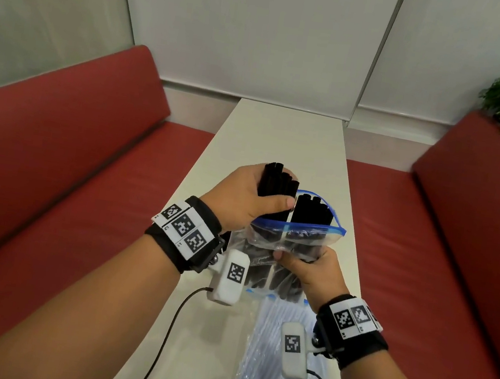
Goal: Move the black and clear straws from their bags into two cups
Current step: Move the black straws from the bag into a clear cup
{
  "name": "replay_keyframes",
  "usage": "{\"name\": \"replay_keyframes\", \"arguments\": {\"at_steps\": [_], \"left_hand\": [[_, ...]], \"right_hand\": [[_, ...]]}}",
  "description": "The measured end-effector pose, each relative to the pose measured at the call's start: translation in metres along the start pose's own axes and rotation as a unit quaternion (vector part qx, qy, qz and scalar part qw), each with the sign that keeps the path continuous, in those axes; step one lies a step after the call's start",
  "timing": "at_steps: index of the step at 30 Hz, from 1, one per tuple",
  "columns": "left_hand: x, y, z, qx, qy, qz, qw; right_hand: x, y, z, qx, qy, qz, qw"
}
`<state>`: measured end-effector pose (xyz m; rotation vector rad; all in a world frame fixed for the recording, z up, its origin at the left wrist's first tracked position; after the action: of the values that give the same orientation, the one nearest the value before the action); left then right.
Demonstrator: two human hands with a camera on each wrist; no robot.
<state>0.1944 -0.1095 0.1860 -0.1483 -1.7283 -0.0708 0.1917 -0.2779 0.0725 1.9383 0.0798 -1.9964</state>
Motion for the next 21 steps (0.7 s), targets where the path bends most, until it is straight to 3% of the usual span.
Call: {"name": "replay_keyframes", "arguments": {"at_steps": [5,9,13,16,21], "left_hand": [[0.028,0.005,-0.009,0.037,-0.045,0.113,0.992],[0.078,0.022,-0.018,0.086,-0.172,0.183,0.964],[0.107,0.053,-0.017,0.196,-0.285,0.171,0.923],[0.082,0.064,-0.016,0.249,-0.269,0.108,0.924],[-0.012,0.066,-0.022,0.276,-0.154,0.015,0.949]], "right_hand": [[0.012,0.007,-0.010,0.018,-0.018,-0.006,1.000],[0.023,0.017,-0.016,0.037,-0.046,0.016,0.998],[0.033,0.031,-0.017,0.095,-0.055,0.013,0.994],[0.043,0.038,-0.016,0.112,-0.065,0.019,0.991],[0.052,0.043,-0.016,0.093,-0.070,0.030,0.993]]}}
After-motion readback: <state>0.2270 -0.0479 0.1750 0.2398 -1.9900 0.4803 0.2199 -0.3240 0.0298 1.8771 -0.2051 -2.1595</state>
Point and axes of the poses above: each hand's wrist, its own z-axis away from the middle knuckle, its own y-axis out of the back of the hand, x = y × z, the point moved 5 cm from there along -z, towards the middle knuckle, and after that the axes turned 15 degrees about z, right-handed, at the moved point
